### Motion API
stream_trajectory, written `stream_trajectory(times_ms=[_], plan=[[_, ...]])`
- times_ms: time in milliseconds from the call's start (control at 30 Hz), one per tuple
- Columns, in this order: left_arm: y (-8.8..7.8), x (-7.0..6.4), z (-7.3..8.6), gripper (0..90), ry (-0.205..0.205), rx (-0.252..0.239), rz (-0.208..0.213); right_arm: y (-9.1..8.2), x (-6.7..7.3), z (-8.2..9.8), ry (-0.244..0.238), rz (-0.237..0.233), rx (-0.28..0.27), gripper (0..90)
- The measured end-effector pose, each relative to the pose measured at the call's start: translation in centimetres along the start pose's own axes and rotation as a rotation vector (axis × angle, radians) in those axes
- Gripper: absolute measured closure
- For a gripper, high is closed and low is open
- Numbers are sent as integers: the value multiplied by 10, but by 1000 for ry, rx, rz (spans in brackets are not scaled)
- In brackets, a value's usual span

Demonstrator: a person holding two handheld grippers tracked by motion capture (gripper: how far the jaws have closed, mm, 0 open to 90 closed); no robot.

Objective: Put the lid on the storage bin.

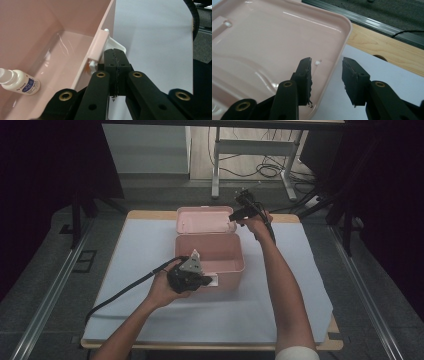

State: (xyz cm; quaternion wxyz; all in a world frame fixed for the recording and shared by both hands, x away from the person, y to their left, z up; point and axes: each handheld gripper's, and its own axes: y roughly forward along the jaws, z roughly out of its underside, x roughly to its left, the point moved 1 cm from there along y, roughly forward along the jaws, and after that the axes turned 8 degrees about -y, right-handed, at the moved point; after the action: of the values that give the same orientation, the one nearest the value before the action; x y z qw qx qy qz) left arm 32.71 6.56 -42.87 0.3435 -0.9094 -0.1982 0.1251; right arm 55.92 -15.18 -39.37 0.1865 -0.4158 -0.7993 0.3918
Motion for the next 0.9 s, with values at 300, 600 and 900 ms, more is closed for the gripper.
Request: stream_trajectory(times_ms=[300, 600, 900], plan=[[0, 1, 0, 900, -1, 1, 3, 18, -7, -7, 4, 25, 23, 615], [0, 0, 0, 900, -4, 0, -3, 33, -12, -8, 42, 27, 33, 636], [0, 0, 0, 900, -4, -3, -4, 39, -15, -9, 67, 29, 33, 660]])
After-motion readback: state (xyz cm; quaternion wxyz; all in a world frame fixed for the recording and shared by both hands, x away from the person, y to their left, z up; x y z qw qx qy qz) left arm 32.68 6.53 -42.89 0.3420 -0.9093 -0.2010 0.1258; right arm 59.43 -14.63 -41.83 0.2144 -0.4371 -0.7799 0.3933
